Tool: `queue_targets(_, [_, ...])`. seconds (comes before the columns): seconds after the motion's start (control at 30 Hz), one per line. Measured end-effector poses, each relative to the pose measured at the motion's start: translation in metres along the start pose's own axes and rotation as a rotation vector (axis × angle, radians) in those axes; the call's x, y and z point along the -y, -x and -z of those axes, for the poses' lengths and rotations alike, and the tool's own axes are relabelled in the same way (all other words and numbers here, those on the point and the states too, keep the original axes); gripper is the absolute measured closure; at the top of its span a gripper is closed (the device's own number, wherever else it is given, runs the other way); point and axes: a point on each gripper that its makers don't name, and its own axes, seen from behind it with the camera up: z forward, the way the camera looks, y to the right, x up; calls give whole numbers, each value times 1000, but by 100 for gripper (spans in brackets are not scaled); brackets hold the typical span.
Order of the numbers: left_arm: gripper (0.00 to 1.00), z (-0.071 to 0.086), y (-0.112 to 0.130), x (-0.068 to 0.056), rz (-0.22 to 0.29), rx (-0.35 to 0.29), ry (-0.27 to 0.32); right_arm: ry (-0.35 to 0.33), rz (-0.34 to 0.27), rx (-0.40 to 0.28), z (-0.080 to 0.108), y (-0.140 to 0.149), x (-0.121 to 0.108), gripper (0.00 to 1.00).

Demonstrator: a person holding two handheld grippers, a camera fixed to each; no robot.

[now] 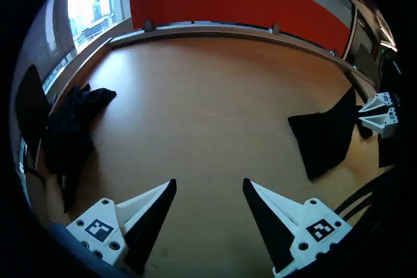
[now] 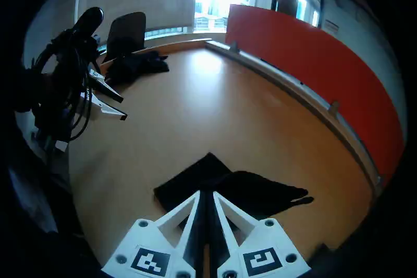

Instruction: Fold towel

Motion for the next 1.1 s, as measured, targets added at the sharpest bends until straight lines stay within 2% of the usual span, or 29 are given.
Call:
queue_targets(0.2, [6, 3, 3, 6, 10, 0, -11, -38, -2, 15, -14, 4, 17, 95])
queue_targets(0.53, [6, 6, 11, 15, 20, 9, -24, -99, -32, 76, -41, 29, 42, 93])
queue_targets(0.57, [6, 6, 12, 15, 21, 9, -25, -105, -34, 81, -42, 31, 44, 86])
queue_targets(0.73, [6, 7, 13, 17, 18, 10, -32, -96, -48, 100, -44, 38, 43, 24])
queue_targets(0.77, [6, 7, 13, 18, 18, 10, -33, -90, -51, 102, -44, 39, 42, 18])
queue_targets(0.83, [6, 7, 13, 17, 17, 9, -33, -81, -61, 99, -42, 39, 39, 16])
queue_targets(1.1, [6, 7, 12, 15, 17, 6, -29, -65, -88, 93, -37, 42, 31, 15])
